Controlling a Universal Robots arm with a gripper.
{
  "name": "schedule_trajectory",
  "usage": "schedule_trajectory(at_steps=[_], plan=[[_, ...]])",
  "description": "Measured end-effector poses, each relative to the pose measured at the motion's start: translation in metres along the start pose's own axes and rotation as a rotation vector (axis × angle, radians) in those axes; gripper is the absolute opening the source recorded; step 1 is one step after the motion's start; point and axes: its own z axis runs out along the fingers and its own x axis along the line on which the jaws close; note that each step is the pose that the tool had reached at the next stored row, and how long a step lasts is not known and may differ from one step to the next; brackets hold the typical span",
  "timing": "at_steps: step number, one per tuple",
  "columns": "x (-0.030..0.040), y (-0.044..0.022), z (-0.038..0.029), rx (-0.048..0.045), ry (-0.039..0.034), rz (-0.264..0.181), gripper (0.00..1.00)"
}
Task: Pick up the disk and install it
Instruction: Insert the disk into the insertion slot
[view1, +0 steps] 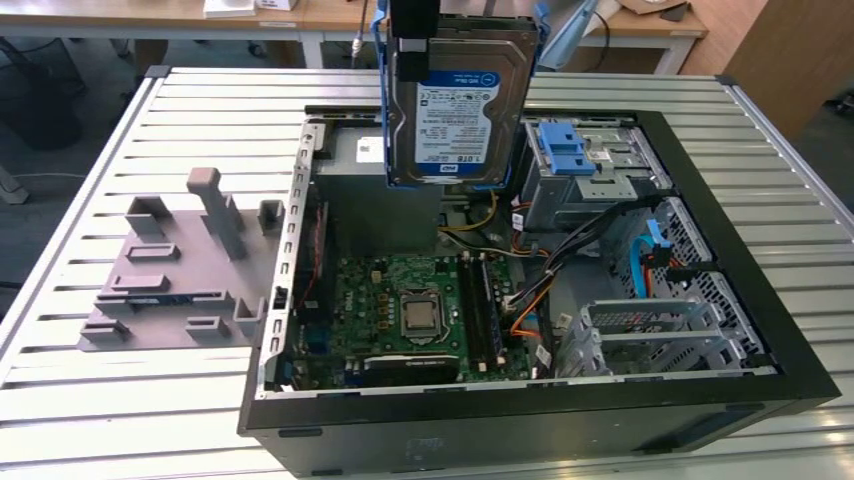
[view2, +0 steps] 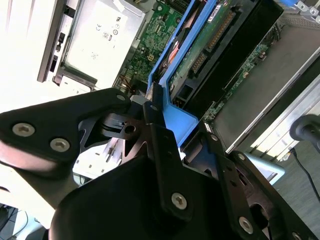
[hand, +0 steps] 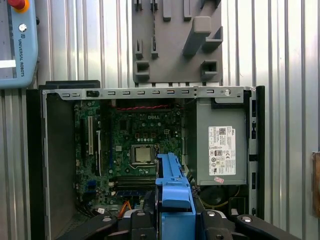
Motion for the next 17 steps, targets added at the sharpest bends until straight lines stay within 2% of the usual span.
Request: schedule_trajectory(at_steps=[4, 9, 12, 17], plan=[[0.0028, -0.0002, -0.0001, 0.0000, 0.0001, 0.000, 0.37], [0.0166, -0.0007, 0.0000, 0.0001, -0.0001, 0.000, 0.37], [0.0211, -0.0013, 0.0000, -0.0001, 0.0001, 0.000, 0.37], [0.0211, -0.0131, 0.0003, -0.0022, 0.0002, 0.000, 0.37]])
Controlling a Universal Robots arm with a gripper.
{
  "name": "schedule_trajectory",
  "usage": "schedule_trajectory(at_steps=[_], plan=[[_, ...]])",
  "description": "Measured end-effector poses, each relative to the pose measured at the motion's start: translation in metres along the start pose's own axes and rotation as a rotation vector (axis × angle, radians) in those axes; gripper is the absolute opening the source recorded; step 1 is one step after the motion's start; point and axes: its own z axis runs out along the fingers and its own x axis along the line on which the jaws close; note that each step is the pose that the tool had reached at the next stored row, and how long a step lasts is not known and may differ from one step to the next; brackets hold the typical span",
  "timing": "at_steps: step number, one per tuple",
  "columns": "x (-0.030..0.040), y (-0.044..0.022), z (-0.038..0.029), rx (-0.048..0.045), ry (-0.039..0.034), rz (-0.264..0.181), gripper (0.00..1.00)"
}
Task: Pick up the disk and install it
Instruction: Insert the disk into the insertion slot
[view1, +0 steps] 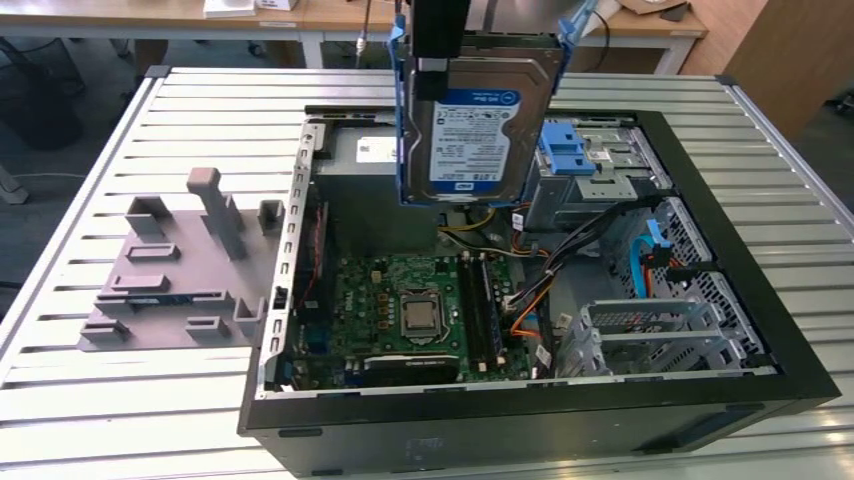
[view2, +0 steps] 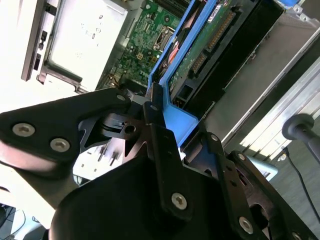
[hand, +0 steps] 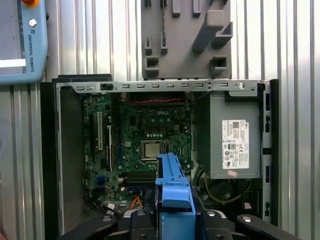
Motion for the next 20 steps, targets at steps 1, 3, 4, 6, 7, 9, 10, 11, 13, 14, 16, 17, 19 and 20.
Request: schedule_trajectory(at_steps=[1, 3, 4, 6, 7, 9, 10, 11, 13, 14, 16, 17, 19, 20], plan=[[-0.0001, -0.0027, 0.0000, -0.0004, 0.0001, 0.000, 0.37], [0.0005, -0.0065, 0.0000, -0.0009, 0.0001, 0.000, 0.37], [0.0014, -0.0071, 0.0001, -0.0010, 0.0001, 0.000, 0.37], [0.0049, -0.0075, 0.0002, -0.0010, 0.0001, 0.000, 0.37], [0.0072, -0.0076, 0.0002, -0.0010, 0.0001, 0.001, 0.37], [0.0117, -0.0078, 0.0003, -0.0009, 0.0000, 0.003, 0.37], [0.0141, -0.0079, 0.0003, -0.0010, 0.0002, 0.003, 0.37], [0.0162, -0.0080, 0.0003, -0.0009, 0.0002, 0.004, 0.37], [0.0207, -0.0083, 0.0004, -0.0009, 0.0001, 0.005, 0.37], [0.0228, -0.0085, 0.0005, -0.0009, 0.0001, 0.005, 0.37], [0.0268, -0.0090, 0.0005, -0.0009, 0.0001, 0.005, 0.37], [0.0283, -0.0097, 0.0005, -0.0009, 0.0002, 0.006, 0.37], [0.0297, -0.0136, 0.0008, -0.0010, 0.0002, 0.006, 0.37], [0.0299, -0.0169, 0.0009, -0.0011, 0.0000, 0.006, 0.37]])
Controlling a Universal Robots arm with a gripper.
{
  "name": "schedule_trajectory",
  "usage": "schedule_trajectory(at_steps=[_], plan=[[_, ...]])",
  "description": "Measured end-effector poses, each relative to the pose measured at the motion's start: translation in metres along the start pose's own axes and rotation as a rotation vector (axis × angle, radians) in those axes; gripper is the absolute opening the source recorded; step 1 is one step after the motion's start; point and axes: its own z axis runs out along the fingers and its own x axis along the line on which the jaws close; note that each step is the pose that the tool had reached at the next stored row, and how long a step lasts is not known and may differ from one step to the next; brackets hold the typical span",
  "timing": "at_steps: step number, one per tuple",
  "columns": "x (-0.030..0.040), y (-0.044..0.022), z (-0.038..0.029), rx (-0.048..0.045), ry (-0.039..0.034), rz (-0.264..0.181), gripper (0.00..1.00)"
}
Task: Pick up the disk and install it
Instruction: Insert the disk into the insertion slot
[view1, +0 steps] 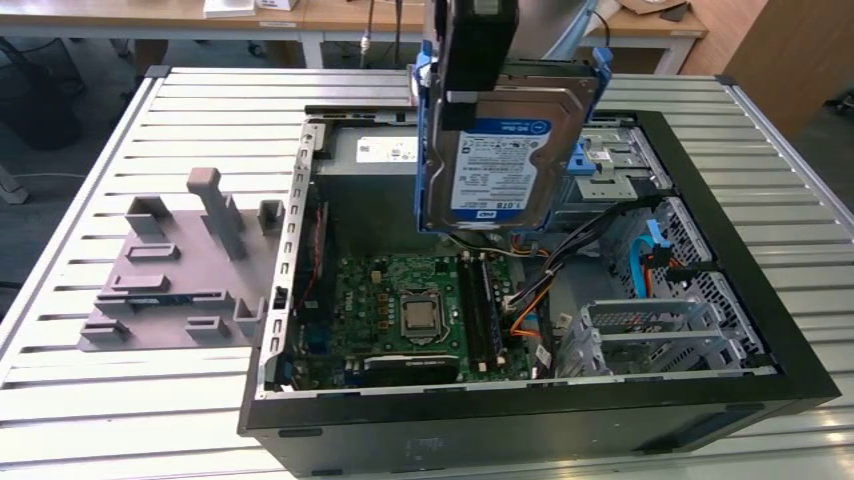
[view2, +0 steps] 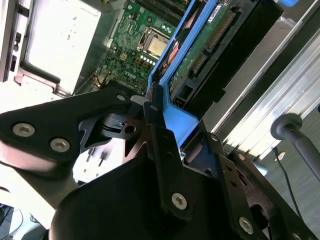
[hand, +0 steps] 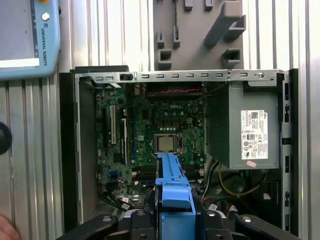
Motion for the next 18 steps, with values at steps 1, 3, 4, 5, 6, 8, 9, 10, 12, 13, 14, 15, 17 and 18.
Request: schedule_trajectory(at_steps=[1, 3, 4, 5, 6, 8, 9, 10, 12, 13, 14, 15, 17, 18], plan=[[0.0001, -0.0032, 0.0000, -0.0002, 0.0001, 0.000, 0.37], [0.0002, -0.0093, 0.0002, -0.0005, 0.0001, 0.000, 0.37], [0.0004, -0.0122, 0.0003, -0.0006, 0.0000, 0.000, 0.37], [0.0011, -0.0143, 0.0003, -0.0007, 0.0001, 0.000, 0.37], [0.0022, -0.0155, 0.0003, -0.0008, 0.0002, 0.000, 0.37], [0.0058, -0.0165, 0.0005, -0.0008, 0.0002, 0.000, 0.37], [0.0079, -0.0167, 0.0006, -0.0007, 0.0001, 0.001, 0.37], [0.0102, -0.0169, 0.0006, -0.0007, 0.0001, 0.001, 0.37], [0.0147, -0.0171, 0.0006, -0.0008, 0.0002, 0.002, 0.37], [0.0170, -0.0172, 0.0006, -0.0008, 0.0002, 0.003, 0.37], [0.0193, -0.0173, 0.0007, -0.0007, 0.0002, 0.003, 0.37], [0.0213, -0.0175, 0.0009, -0.0007, 0.0000, 0.004, 0.37], [0.0225, -0.0198, 0.0009, -0.0009, 0.0002, 0.005, 0.37], [0.0229, -0.0216, 0.0011, -0.0010, 0.0001, 0.005, 0.37]])
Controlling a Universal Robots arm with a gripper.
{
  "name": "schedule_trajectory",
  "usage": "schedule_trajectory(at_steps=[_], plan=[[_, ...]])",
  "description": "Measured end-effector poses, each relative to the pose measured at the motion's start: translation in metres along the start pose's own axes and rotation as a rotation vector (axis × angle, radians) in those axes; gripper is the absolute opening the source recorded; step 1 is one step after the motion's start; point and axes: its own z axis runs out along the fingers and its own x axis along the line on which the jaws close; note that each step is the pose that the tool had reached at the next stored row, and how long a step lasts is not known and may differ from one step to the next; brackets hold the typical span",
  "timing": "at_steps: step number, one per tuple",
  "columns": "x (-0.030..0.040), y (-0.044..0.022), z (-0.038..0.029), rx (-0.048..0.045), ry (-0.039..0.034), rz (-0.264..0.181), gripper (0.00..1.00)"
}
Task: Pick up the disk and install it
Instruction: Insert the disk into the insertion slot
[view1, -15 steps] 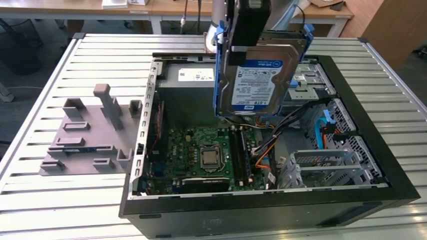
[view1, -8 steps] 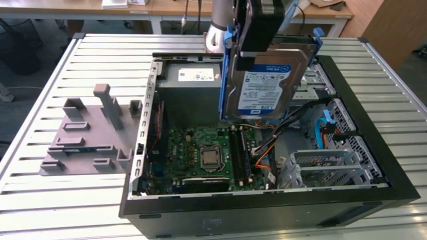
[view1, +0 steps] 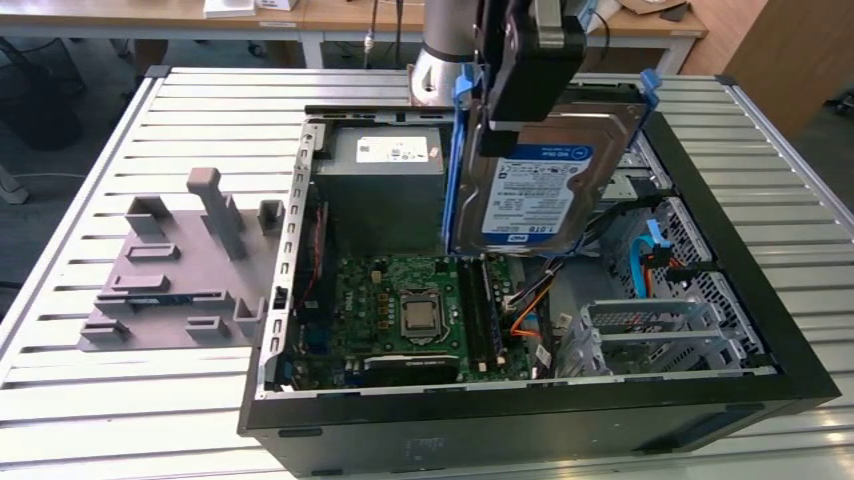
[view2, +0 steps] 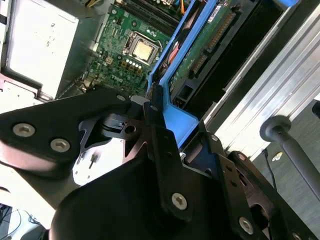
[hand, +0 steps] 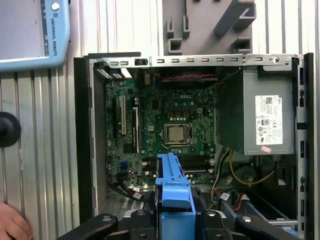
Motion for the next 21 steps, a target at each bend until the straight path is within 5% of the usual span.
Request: schedule_trajectory(at_steps=[6, 15, 21], plan=[[0.0021, -0.0118, 0.0016, -0.0002, 0.0003, 0.000, 0.37], [0.0189, -0.0166, 0.0055, -0.0001, 0.0001, 0.002, 0.37], [0.0220, -0.0309, 0.0082, -0.0003, 0.0003, 0.002, 0.37]])
